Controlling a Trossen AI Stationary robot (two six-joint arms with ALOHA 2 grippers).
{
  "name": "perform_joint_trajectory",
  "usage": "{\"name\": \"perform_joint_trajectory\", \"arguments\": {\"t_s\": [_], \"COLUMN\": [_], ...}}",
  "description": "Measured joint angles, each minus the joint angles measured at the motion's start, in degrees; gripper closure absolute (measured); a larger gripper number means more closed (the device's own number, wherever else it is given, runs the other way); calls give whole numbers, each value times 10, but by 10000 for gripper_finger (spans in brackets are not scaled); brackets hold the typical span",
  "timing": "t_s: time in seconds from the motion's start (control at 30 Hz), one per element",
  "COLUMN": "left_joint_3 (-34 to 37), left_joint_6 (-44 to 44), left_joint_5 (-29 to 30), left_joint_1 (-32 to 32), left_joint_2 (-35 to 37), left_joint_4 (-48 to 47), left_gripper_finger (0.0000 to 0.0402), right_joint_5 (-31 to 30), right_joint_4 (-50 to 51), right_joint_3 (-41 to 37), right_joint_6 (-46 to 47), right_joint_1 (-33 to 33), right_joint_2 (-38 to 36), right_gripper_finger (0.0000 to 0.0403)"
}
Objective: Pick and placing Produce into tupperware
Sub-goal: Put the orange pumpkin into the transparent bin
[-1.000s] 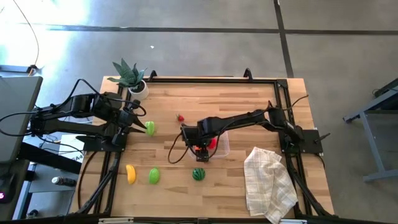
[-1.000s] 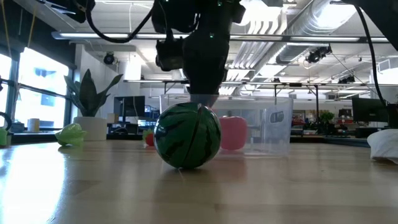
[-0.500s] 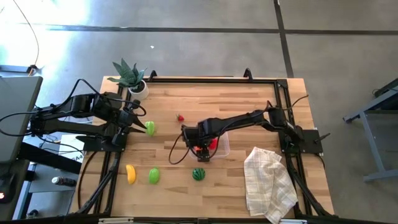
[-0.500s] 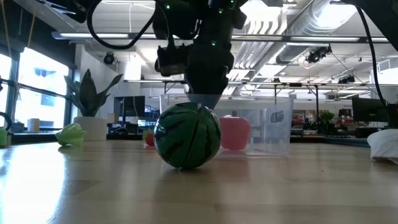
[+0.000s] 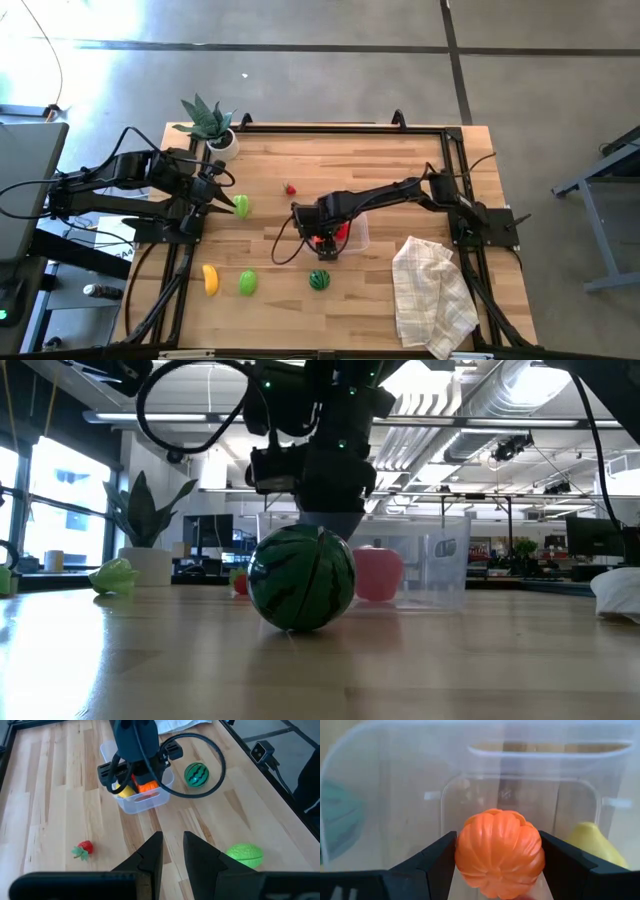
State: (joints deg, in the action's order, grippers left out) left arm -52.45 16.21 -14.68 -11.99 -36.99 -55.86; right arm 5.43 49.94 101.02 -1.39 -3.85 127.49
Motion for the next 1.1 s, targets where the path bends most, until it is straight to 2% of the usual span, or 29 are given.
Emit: {"name": "perform_joint_trajectory", "arguments": {"t_s": [1.1], "left_joint_3": [0], "left_joint_6": [0], "left_joint_5": [0], "left_joint_1": [0], "left_joint_2": [0], "left_joint_4": [0], "left_gripper_finger": [334], "right_joint_5": [-13], "right_joint_4": [-12], "right_joint_3": [0], "right_joint_6": [-40], "right_joint_1": [1], "right_joint_2": [3], "right_gripper_finger": [162]}}
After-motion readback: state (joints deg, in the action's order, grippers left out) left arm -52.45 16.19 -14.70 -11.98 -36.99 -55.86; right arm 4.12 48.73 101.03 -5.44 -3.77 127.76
